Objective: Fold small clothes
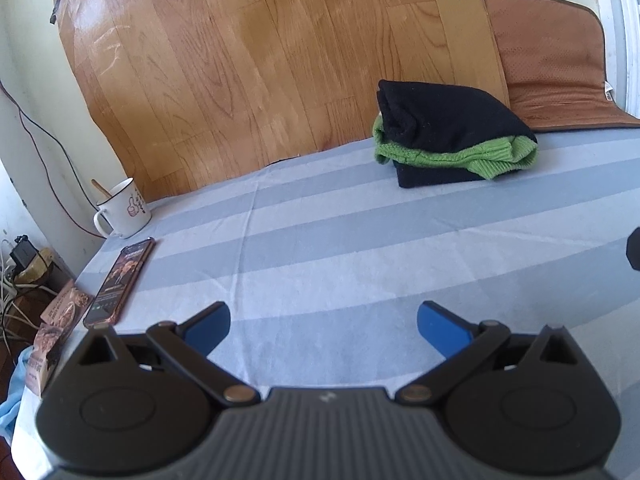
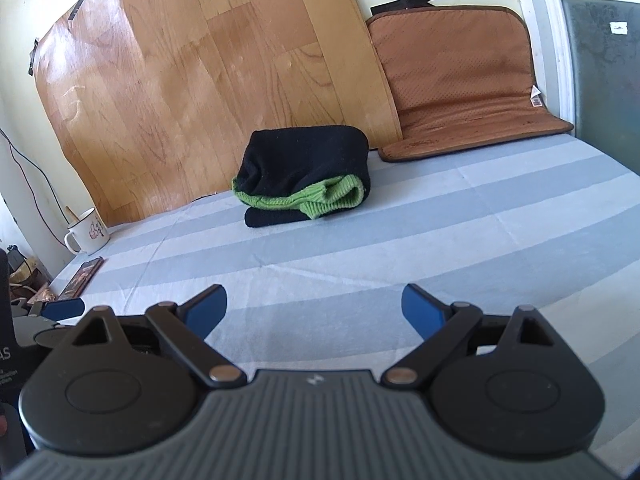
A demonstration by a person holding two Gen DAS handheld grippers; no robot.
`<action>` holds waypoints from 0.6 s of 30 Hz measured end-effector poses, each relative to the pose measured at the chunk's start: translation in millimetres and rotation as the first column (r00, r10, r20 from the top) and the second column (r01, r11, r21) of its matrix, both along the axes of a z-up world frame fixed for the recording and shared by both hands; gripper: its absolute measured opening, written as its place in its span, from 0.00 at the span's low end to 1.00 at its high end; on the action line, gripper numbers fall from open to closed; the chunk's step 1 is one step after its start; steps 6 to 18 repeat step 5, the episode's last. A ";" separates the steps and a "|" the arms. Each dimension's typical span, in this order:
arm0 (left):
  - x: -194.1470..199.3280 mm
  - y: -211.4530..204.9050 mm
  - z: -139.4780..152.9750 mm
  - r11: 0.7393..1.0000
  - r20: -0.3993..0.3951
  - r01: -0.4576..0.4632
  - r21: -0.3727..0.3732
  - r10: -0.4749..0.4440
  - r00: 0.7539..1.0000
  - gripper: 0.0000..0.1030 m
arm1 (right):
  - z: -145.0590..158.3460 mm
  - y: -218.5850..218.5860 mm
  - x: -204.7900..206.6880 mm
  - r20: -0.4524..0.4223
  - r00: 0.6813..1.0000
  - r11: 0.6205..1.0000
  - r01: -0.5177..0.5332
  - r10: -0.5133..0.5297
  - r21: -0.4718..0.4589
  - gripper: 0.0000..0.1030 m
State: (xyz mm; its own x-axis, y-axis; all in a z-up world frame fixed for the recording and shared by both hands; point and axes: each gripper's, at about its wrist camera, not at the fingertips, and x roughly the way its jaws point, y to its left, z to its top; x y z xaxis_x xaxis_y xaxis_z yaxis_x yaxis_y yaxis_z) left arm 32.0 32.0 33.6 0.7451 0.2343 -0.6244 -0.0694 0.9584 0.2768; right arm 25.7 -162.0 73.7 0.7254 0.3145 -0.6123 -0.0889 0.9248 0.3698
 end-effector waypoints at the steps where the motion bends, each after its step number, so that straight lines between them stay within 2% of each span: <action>1: 0.3 0.1 -0.3 1.000 -0.003 0.005 -0.005 -0.005 1.000 1.00 | 0.0 -0.1 0.8 -0.001 1.000 1.000 0.000 0.000 0.000 0.93; 18: 0.3 -0.6 -0.7 1.000 -0.008 0.022 -0.018 -0.022 1.000 1.00 | -0.3 1.1 0.7 0.003 1.000 1.000 -0.003 0.003 -0.004 0.93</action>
